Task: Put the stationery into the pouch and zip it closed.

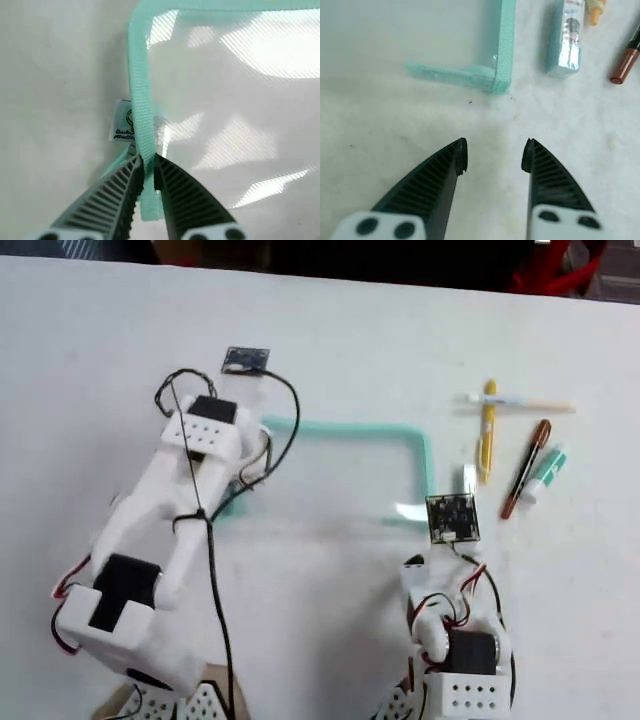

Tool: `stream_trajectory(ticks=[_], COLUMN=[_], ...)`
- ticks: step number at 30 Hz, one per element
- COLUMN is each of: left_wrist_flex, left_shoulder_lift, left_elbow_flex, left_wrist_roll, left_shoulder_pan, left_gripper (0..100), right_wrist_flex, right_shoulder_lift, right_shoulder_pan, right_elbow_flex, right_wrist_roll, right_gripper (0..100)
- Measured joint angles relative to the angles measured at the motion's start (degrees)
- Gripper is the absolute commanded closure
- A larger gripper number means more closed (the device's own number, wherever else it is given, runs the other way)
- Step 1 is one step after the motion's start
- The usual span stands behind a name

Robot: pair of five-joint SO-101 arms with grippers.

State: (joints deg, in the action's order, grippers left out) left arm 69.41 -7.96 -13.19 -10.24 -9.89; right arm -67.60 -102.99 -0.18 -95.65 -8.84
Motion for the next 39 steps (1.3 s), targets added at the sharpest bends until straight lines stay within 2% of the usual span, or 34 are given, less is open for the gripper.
stream_trajectory(ticks=[3, 10, 17, 22, 25, 32, 39], left_wrist_flex=[2.7, 17.4, 31.4, 32.7, 32.7, 32.7, 32.4], left_shoulder_lift=[0.0, -0.1, -0.1, -0.1, 0.9, 4.5, 7.2], left_elbow_flex=[3.2, 19.1, 40.7, 52.6, 55.3, 56.0, 52.7], left_wrist_roll=[0.2, 0.7, 10.1, 13.8, 17.4, 25.1, 26.5], left_shoulder_pan=[0.0, -0.9, -1.0, -1.3, -4.2, -12.8, -22.6], left_gripper=[98, 98, 98, 98, 98, 98, 98], right_wrist_flex=[0.0, 0.0, 0.0, 0.0, 0.0, 0.0, 0.0], right_shoulder_lift=[0.0, 0.0, 0.0, 0.0, 0.0, 0.0, 0.0], right_shoulder_pan=[0.0, 0.0, 0.0, 0.0, 0.0, 0.0, 0.0], right_elbow_flex=[0.0, 0.0, 0.0, 0.0, 0.0, 0.0, 0.0], right_wrist_roll=[0.0, 0.0, 0.0, 0.0, 0.0, 0.0, 0.0], right_gripper=[81.4, 81.4, 81.4, 81.4, 81.4, 81.4, 81.4])
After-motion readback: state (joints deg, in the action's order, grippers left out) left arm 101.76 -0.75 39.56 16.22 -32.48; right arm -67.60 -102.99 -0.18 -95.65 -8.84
